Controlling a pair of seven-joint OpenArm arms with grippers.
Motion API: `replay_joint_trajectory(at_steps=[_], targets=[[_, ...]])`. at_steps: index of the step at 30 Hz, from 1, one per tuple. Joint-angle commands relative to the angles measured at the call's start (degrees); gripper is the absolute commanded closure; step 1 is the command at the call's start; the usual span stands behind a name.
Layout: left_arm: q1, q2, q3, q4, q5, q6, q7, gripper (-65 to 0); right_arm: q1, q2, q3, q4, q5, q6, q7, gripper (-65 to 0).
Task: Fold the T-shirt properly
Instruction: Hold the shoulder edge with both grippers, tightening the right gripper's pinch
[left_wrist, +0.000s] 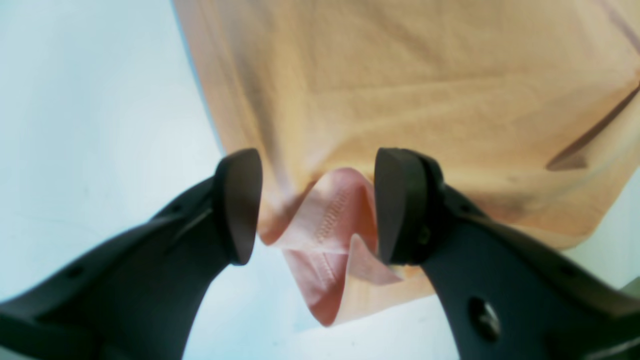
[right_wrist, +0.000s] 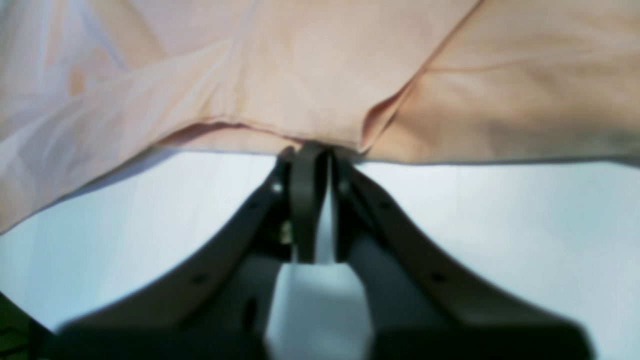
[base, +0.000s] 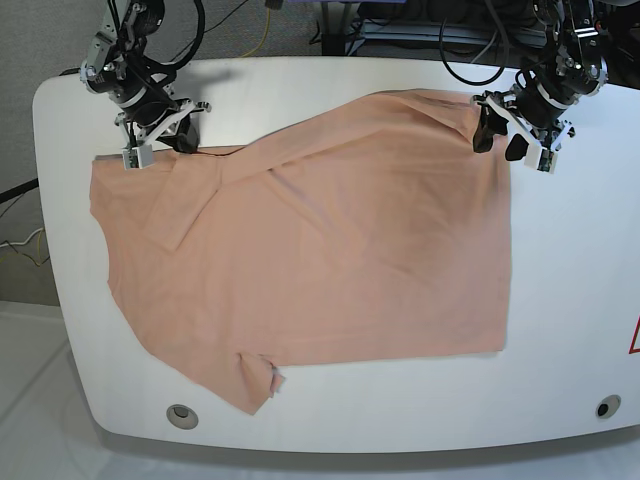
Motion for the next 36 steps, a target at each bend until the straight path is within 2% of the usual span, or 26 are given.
replay_joint_trajectory(at_steps=[1,30,34,36], targets=[[0.06,-0.7,-0.22,0.94,-1.03,-0.11,-1.13,-33.0,0.66,0.73,0.25,0.81,1.23,0.98,1.13,0.0],[0.65,-0.68,-0.07,0.62,-0.65,-0.09,-0.4,-33.4,3.43,0.75,-0.29,1.54,-0.46,2.4,-0.85,0.0],[0.66,-0.73,-0.03,0.61,-0.7,-0.17,0.05,-33.1,3.3,0.7,-0.42,1.53,-0.53,2.49,-0.77,-3.3],[0.31,-0.76,-0.05,0.51,-0.71,-0.84,0.96,-29.9,3.5,0.73,-0.24,1.6,-0.34,2.74,-0.42,-4.4]])
